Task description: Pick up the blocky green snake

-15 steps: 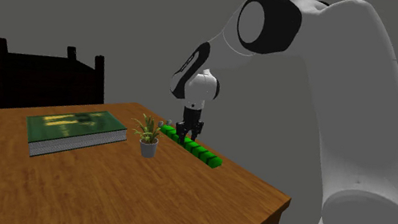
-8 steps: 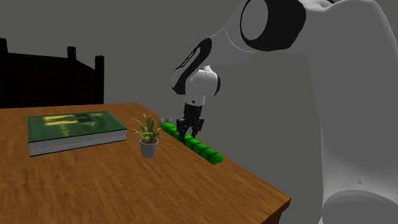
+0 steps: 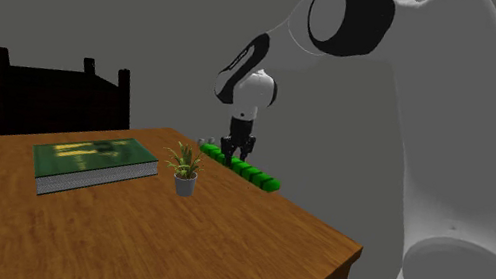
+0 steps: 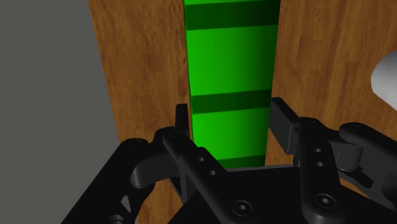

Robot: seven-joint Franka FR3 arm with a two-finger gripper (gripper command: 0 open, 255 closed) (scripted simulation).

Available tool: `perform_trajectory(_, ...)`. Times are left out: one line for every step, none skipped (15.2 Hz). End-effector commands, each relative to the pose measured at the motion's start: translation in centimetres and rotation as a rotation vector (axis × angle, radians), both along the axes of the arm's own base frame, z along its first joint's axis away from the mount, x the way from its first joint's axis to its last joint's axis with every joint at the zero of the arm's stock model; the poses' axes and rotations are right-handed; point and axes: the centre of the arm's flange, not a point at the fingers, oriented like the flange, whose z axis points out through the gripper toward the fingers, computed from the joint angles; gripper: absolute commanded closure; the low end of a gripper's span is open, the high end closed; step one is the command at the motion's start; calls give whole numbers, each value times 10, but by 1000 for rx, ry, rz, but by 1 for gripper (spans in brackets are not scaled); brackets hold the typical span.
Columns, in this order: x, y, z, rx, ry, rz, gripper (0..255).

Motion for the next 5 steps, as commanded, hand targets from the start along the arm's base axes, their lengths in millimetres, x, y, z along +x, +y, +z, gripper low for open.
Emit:
perform_trajectory(-1, -1, 12, 0, 0, 0, 255)
perform_trajectory(-1, -1, 17, 0, 0, 0, 255)
perform_trajectory(-1, -1, 22, 0, 0, 0, 255)
perform_trajectory(-1, -1, 23, 0, 0, 0, 255)
perform_trajectory(-1, -1, 23, 0, 0, 0, 255)
